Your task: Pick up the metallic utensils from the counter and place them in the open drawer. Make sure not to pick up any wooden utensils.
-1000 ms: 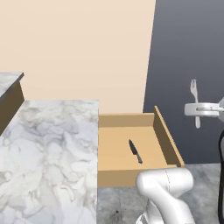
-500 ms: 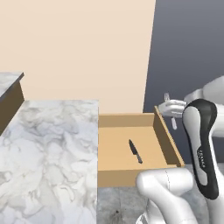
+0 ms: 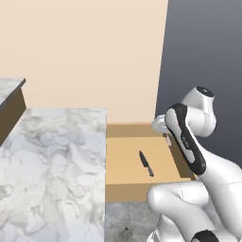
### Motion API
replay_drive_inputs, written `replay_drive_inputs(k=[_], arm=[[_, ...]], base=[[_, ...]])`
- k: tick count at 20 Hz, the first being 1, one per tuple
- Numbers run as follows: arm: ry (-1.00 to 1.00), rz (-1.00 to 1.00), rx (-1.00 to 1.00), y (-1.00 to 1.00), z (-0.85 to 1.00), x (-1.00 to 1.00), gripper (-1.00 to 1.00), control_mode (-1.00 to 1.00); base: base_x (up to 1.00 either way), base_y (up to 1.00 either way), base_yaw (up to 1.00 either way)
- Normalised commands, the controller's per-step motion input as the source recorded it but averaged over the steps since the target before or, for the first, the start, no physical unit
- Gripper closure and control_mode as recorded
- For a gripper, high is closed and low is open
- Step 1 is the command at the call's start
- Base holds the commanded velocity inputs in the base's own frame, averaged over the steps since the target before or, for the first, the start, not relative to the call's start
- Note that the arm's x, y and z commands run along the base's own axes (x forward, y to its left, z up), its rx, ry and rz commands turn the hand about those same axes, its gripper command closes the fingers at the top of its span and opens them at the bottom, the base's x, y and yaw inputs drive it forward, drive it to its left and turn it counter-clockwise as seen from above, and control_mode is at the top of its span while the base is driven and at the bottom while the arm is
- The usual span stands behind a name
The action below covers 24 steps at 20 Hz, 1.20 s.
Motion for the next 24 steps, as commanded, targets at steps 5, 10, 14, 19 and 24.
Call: replay_drive_inputs(k=[5,10,14,19,24], arm=[[0.21,0.01,-0.07,0.01,-0.72,0.77,1.00,-1.00],[0.19,0.01,-0.07,0.01,-0.66,0.72,1.00,-1.00],[0.11,0.01,-0.04,0.01,-0.47,0.30,1.00,-1.00],[0.06,0.00,-0.04,0.11,-0.47,0.20,1.00,-1.00],[0.03,0.00,-0.04,0.15,-0.55,0.31,1.00,-1.00]], base=[[0.00,0.00,0.00],[0.00,0.00,0.00],[0.00,0.00,0.00],[0.00,0.00,0.00],[0.00,0.00,0.00]])
